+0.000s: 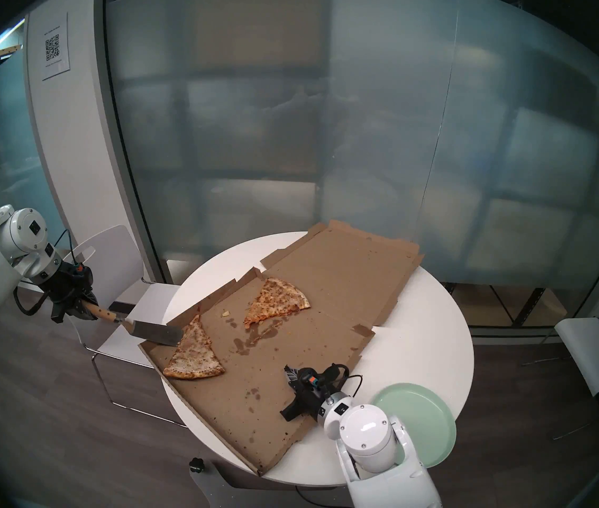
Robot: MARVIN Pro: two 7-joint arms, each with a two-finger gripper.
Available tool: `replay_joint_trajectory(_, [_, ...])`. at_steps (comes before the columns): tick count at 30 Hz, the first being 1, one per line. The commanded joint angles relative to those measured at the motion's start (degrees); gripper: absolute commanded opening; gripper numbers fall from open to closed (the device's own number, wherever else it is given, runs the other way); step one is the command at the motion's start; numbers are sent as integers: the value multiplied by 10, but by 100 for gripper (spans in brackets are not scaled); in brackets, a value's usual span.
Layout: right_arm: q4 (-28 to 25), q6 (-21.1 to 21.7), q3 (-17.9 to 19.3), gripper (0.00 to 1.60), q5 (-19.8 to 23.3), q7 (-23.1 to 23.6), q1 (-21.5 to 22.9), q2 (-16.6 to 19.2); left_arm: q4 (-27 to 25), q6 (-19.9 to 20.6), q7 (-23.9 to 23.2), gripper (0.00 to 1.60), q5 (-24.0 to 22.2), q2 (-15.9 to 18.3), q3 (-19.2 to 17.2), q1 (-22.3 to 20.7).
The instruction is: Put pizza slice onto the plate
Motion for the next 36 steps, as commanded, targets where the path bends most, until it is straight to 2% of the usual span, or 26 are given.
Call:
replay_joint_trajectory(1, [-7,-5,-2,0,4,4,9,-2,23,-10,1,0,-5,-12,40,-65])
replay_joint_trajectory(9, [-5,-5,-1,0,6,5,11,-2,34,-20,1,0,-26,-9,100,-103])
replay_joint_trajectory(19, [0,-6,1,0,8,8,16,-2,15,-13,1,0,-89,8,158,-145])
replay_joint_trajectory(29, [5,-7,0,0,9,12,24,-3,-56,10,1,0,-165,66,202,-164])
replay_joint_trajectory(36, [6,-8,-1,0,10,16,29,-3,-93,31,1,0,-215,111,252,-172])
